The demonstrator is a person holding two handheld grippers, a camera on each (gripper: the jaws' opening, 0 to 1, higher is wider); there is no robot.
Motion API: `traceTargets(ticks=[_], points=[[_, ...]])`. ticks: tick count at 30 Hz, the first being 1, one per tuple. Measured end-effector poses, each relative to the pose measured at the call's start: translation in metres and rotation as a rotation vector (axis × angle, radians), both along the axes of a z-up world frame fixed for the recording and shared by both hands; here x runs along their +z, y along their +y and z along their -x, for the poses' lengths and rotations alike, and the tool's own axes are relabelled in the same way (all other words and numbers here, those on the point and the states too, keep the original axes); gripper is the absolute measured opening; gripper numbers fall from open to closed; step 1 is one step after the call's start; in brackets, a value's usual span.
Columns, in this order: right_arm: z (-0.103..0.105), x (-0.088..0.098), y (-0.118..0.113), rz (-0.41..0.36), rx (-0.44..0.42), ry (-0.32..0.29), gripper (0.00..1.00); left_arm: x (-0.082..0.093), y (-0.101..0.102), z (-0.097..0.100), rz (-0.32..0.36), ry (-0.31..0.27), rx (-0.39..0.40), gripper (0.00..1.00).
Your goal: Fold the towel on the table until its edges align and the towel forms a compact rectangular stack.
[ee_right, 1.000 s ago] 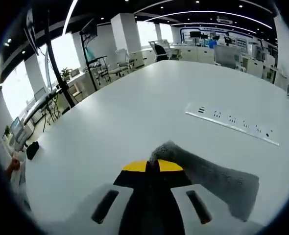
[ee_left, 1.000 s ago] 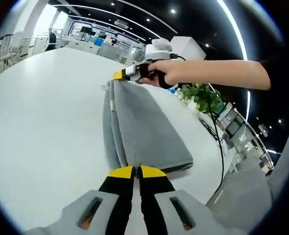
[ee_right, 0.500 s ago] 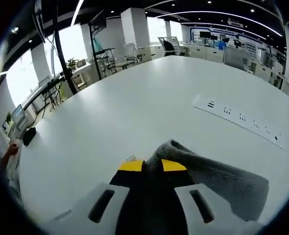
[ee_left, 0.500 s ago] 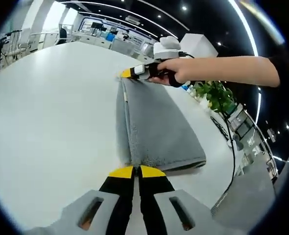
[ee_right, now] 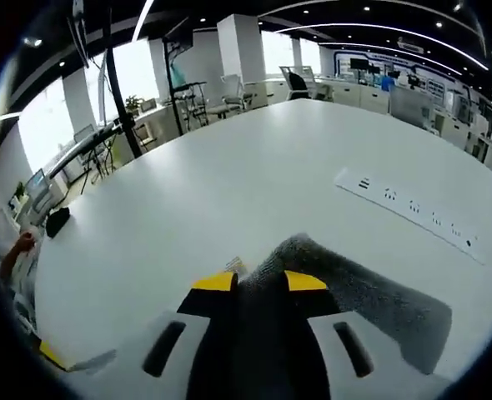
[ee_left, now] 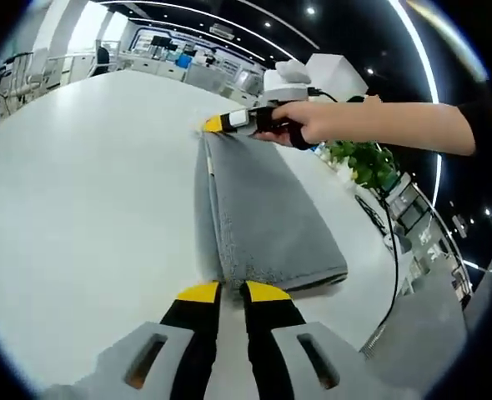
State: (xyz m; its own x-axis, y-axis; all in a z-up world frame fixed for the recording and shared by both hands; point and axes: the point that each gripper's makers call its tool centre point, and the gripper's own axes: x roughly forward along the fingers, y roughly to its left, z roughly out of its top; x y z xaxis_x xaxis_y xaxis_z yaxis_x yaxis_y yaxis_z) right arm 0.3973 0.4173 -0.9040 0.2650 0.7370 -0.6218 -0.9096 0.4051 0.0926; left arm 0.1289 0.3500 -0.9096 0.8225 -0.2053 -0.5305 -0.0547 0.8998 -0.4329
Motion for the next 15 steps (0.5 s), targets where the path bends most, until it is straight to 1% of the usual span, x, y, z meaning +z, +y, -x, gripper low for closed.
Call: traceTargets(ticks=[1, 2, 4, 5, 8, 11, 13, 15], points=[[0.0, 0.002, -0.001, -0.015, -0.004, 0.014, 0.22, 0.002, 0.0, 0.0, 0.0, -0.005, -0.006, 0.24], [-0.001, 0.004, -0.001, -0.02, -0.006, 0.014, 0.23, 0.005, 0.0, -0.001, -0.016, -0.006, -0.026, 0.25], [-0.005, 0.007, -0.002, -0.022, 0.002, -0.004, 0.25, 0.01, 0.003, -0.004, -0.077, -0.013, -0.058, 0.25], [-0.006, 0.009, -0.004, -0.019, 0.002, -0.008, 0.26, 0.012, 0.004, -0.006, -0.089, -0.016, -0.069, 0.27], [-0.015, 0.014, -0.008, -0.037, -0.025, -0.001, 0.27, 0.021, 0.006, -0.017, -0.112, -0.029, -0.082, 0.29], [-0.016, 0.023, -0.017, -0.044, -0.032, -0.007, 0.28, 0.027, 0.009, -0.029, -0.131, -0.04, -0.096, 0.32], [-0.014, 0.027, -0.023, -0.058, -0.053, 0.018, 0.29, 0.032, 0.01, -0.039, -0.131, -0.058, -0.106, 0.37], [-0.015, 0.032, -0.031, -0.078, -0.073, 0.032, 0.3, 0.033, 0.013, -0.049, -0.141, -0.059, -0.116, 0.4]])
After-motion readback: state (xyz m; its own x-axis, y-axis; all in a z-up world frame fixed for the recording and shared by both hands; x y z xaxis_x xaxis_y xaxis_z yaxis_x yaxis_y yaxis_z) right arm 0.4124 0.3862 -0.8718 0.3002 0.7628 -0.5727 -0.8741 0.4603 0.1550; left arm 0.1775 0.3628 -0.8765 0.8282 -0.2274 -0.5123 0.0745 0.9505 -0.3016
